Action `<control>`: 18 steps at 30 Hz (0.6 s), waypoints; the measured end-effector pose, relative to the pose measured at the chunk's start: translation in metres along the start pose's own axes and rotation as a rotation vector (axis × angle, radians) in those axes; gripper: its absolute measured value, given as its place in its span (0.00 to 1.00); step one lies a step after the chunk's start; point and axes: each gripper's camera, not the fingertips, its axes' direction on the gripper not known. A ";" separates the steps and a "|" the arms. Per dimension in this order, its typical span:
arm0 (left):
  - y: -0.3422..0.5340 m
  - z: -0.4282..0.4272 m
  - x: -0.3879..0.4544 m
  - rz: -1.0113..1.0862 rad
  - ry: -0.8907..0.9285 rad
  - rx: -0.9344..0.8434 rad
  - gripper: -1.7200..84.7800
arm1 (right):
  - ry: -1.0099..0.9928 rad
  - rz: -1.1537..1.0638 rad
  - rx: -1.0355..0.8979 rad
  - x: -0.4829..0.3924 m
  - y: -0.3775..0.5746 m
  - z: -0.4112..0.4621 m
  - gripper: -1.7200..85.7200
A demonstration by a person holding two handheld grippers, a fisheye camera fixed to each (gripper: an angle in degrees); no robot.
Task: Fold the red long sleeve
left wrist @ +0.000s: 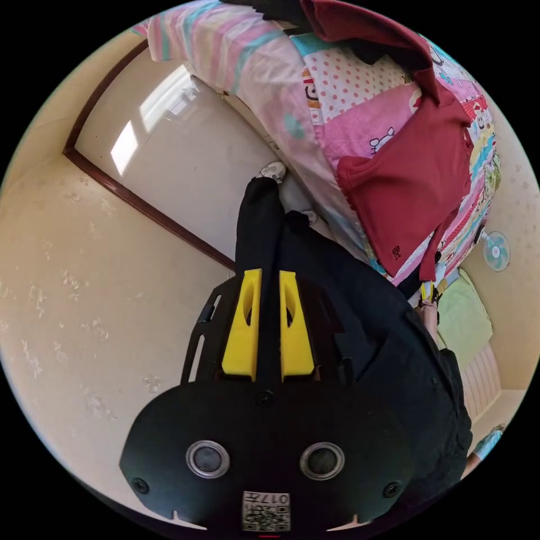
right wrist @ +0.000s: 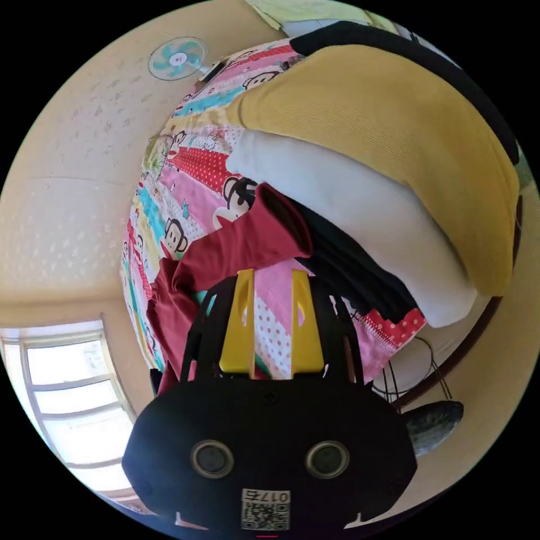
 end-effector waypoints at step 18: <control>-0.036 -0.118 0.040 0.183 -0.086 0.078 0.10 | -0.079 -0.267 0.119 -0.055 0.046 -0.024 0.05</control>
